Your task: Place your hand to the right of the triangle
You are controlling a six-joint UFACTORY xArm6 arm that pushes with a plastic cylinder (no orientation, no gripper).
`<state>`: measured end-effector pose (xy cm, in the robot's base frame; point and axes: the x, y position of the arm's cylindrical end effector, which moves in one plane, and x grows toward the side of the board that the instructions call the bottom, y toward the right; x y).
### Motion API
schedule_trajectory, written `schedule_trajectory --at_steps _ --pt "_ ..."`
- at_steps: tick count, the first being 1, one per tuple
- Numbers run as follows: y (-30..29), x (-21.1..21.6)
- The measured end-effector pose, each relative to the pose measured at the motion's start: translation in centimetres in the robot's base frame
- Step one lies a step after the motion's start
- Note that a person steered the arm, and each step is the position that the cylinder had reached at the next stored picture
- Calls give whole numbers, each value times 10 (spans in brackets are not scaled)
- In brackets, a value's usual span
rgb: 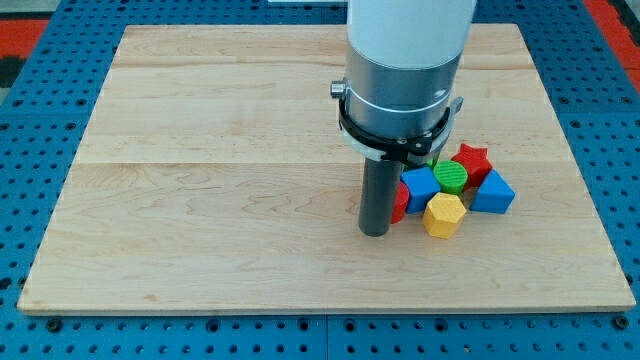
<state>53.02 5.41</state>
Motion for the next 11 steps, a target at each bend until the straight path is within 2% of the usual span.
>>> schedule_trajectory --at_steps 4,5,6,7,8,11 --pt "20 2" --pt "15 44" --pt "56 57" --pt "101 52" --pt "155 12" --pt "171 -47"
